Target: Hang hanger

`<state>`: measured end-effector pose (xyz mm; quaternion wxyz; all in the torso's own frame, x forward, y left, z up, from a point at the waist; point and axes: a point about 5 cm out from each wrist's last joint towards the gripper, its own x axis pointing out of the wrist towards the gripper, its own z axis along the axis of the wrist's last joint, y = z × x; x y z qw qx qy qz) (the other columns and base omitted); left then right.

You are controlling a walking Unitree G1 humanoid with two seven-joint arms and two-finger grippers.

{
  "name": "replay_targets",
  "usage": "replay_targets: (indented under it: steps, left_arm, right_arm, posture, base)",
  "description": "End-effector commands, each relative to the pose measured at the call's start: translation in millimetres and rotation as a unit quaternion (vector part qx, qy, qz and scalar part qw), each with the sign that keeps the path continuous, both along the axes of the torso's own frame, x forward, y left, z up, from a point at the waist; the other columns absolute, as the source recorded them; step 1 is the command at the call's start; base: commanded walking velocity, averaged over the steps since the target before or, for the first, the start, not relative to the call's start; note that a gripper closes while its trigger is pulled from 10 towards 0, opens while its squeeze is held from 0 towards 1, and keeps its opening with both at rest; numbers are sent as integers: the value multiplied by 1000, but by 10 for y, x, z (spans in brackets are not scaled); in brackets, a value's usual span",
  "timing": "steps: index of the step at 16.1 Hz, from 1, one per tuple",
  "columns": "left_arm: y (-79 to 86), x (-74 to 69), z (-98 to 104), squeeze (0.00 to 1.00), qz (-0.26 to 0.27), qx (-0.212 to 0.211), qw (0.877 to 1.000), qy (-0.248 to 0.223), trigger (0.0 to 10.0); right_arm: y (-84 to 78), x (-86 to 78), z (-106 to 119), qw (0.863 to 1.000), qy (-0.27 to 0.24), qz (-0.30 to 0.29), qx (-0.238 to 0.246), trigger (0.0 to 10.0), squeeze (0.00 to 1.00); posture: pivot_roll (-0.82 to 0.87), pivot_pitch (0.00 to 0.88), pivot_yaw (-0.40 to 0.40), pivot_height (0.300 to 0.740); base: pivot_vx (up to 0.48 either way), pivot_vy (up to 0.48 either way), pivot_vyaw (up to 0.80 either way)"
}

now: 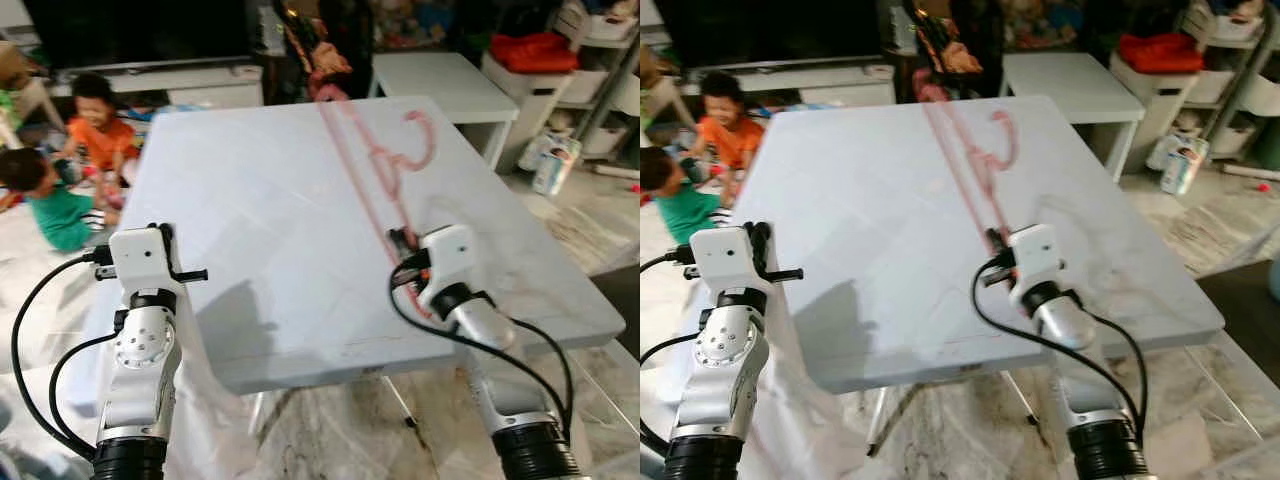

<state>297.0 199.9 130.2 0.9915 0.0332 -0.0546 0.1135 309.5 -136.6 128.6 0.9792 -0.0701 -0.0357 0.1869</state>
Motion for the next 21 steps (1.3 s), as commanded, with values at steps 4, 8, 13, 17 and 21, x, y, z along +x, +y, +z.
replay_targets:
  steps: [4,8,13,17,21]
  left_arm:
    - [6,72,76,0,0,7,1000,-5,10000]
    - [23,165,223,0,-31,21,999,-21,10000]
    - [248,736,934,0,-135,97,985,-50,10000]
    - [261,1074,1854,0,-95,159,975,-120,10000]
    - [-84,1001,2952,0,-53,246,936,-247,10000]
  right_arm:
    - [-86,12,68,1000,-15,-10,-7,10000,0]
    - [-56,32,70,1000,-15,-9,-2,10000,0]
    - [-46,62,82,1000,-17,-6,-4,10000,0]
    - [-33,49,72,1000,-19,-8,-9,10000,0]
    - [-102,70,116,999,-28,-21,-20,10000,0]
  posture:
    - [-99,0,16,736]
    - [-94,0,14,736]
    - [-93,0,11,736]
    - [-111,0,11,736]
    - [-132,0,20,736]
  base:
    - [0,0,0]
    - [0,0,0]
    - [0,0,0]
    - [0,0,0]
    - [0,0,0]
